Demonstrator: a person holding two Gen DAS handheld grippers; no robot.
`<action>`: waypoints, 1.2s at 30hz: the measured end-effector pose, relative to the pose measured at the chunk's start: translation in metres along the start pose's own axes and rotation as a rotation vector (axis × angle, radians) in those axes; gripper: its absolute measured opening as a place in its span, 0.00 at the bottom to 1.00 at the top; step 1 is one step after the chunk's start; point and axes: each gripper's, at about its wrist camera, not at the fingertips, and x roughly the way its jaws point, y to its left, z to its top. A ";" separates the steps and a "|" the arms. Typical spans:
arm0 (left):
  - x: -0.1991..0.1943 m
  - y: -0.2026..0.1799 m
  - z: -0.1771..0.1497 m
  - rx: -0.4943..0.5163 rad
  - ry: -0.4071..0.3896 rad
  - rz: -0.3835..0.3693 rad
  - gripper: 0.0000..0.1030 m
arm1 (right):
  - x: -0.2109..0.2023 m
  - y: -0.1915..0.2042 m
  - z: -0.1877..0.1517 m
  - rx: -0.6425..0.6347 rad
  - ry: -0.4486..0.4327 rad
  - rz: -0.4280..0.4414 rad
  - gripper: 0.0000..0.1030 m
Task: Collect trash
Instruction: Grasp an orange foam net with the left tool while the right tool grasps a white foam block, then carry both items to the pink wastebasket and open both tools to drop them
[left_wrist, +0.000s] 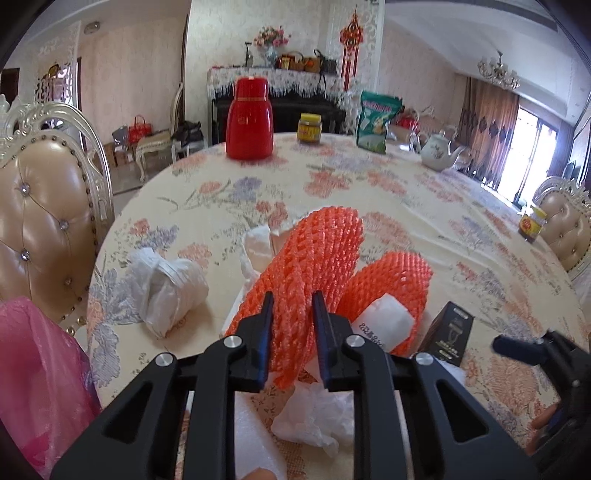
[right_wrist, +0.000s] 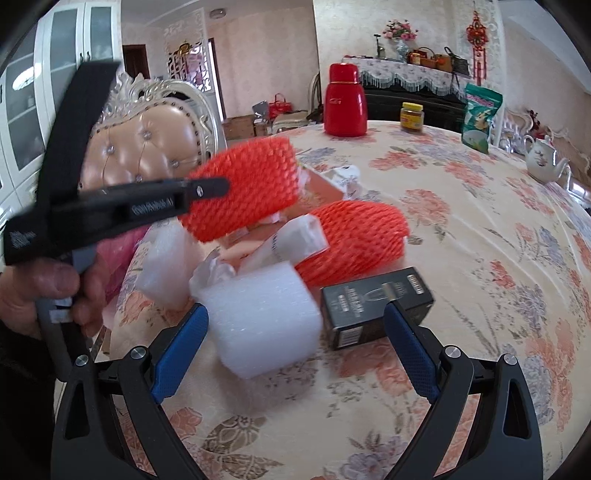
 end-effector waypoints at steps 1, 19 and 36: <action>-0.004 0.000 0.000 -0.002 -0.008 -0.001 0.19 | 0.001 0.001 0.000 -0.002 0.003 0.001 0.87; -0.074 0.035 -0.015 -0.076 -0.112 0.036 0.19 | 0.017 0.024 -0.002 -0.060 0.042 -0.012 0.64; -0.098 0.057 -0.015 -0.117 -0.153 0.048 0.19 | -0.017 0.024 0.015 -0.042 -0.044 -0.029 0.63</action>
